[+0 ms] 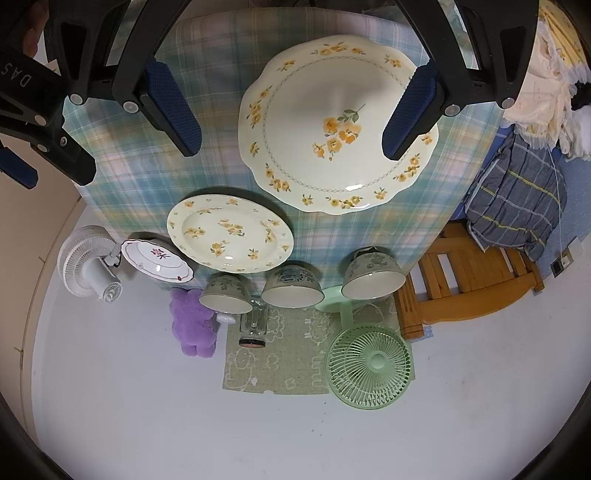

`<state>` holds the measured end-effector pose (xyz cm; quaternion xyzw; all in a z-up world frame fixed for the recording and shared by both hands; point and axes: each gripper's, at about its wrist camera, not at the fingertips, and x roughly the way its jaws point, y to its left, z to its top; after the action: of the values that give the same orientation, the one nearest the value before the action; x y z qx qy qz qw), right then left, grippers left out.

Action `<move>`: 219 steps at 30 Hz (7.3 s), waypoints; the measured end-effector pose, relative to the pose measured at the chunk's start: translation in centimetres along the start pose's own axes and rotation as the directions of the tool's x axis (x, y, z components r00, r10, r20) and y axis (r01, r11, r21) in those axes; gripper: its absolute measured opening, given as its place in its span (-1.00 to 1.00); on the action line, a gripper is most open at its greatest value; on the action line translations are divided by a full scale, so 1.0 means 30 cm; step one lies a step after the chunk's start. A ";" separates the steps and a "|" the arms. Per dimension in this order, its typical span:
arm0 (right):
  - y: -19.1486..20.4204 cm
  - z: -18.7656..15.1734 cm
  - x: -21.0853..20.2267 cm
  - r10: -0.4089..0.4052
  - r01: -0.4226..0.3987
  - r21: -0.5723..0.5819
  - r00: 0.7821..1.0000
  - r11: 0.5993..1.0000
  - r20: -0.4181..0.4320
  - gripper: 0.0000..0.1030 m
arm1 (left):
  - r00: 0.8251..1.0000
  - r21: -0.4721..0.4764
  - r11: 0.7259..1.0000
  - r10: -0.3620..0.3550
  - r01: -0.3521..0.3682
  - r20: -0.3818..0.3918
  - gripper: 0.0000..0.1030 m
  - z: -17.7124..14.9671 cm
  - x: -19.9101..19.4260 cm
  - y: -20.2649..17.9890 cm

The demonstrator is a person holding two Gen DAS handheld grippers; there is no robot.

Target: Organize plates and bowls

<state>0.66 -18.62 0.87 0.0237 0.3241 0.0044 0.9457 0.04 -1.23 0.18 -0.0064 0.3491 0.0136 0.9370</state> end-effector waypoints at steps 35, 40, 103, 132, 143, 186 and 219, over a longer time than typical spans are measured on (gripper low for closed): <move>0.014 0.001 0.001 -0.003 0.003 -0.004 1.000 1.000 -0.002 1.00 | 1.000 -0.003 1.000 0.003 -0.003 -0.003 0.93 -0.005 0.006 0.002; 0.014 0.002 0.002 -0.003 0.003 -0.002 1.000 1.000 -0.002 1.00 | 1.000 -0.004 1.000 0.003 -0.003 -0.004 0.93 -0.007 0.004 0.008; 0.513 -0.076 0.531 -0.055 0.086 0.049 0.888 0.995 -0.456 0.26 | 0.897 0.068 0.987 -0.103 0.146 -0.429 0.43 0.021 0.524 0.413; 0.100 0.047 0.423 -0.043 0.058 0.022 0.904 0.998 -0.426 0.27 | 0.919 0.033 0.994 -0.086 0.107 -0.386 0.42 0.092 0.393 -0.033; -0.191 0.041 0.441 -0.061 0.088 0.043 0.901 0.995 -0.429 0.27 | 0.913 0.027 0.991 -0.106 0.127 -0.394 0.41 0.076 0.443 -0.308; -0.490 0.073 0.466 -0.089 0.145 0.101 0.900 0.984 -0.426 0.36 | 0.905 0.059 0.992 -0.081 0.115 -0.417 0.87 0.101 0.487 -0.500; -0.012 0.339 0.495 -0.068 0.089 0.066 0.960 0.994 -0.271 0.58 | 0.963 0.071 0.994 -0.059 0.080 -0.262 0.92 0.385 0.568 -0.139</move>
<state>18.63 -19.04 -0.22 0.0465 0.4499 -0.0424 0.8909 20.59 -4.79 -2.24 0.0174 0.4687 -0.0342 0.8825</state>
